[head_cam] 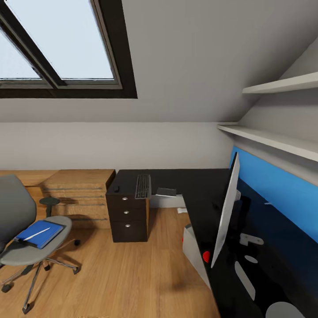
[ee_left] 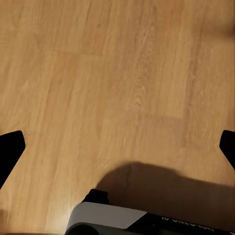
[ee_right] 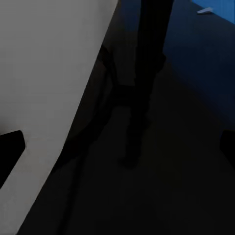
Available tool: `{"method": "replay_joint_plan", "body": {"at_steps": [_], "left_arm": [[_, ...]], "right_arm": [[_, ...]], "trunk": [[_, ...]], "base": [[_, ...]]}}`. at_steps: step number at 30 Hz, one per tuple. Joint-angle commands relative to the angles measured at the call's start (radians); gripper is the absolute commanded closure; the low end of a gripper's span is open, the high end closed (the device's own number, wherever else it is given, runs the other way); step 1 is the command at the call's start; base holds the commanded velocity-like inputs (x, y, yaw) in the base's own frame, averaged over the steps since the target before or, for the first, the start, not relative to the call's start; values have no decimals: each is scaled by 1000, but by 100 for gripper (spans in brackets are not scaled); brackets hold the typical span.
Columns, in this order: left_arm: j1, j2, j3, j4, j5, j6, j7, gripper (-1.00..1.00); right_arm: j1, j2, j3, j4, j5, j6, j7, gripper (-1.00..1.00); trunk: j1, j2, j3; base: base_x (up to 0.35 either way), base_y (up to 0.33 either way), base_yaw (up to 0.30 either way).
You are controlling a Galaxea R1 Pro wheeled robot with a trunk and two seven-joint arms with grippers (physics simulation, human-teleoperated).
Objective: In the bedroom, organize the workspace by keeping the computer under the desk, ensuring the monitor is on the desk, placing the keyboard on the desk next to the monitor, placing the mouse on the desk next to the keyboard, moving the folder from the swivel chair onto the desk next to the mouse, stacking the notebook on top of the folder with the pen on top of the notebook, and positioning the swivel chair next to the desk.
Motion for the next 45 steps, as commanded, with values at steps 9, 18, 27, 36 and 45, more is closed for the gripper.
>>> {"method": "replay_joint_plan", "body": {"at_steps": [9,18,27,36,45], "left_arm": [[-1,-1,-10,0,11,-6,4,-100],[-1,-1,-10,0,9,-7,4,-100],[-1,-1,-10,0,10,-7,4,-100],[-1,-1,-10,0,10,-7,4,-100],[-2,-1,-9,0,11,-7,5,-100]], "right_arm": [[0,0,3,-2,-4,5,-5,-100],[0,0,2,-2,-4,5,-5,-100],[0,0,1,-2,-4,6,-5,-100],[0,0,0,-3,-4,5,-5,-100],[0,0,0,-3,-4,5,-5,-100]], "trunk": [[1,-2,-2],[1,-2,-2],[1,-2,-5],[1,-2,-7],[1,-2,-7]], "base": [[4,2,265],[116,0,265],[24,0,209],[1,0,-3],[18,111,-211]]}}
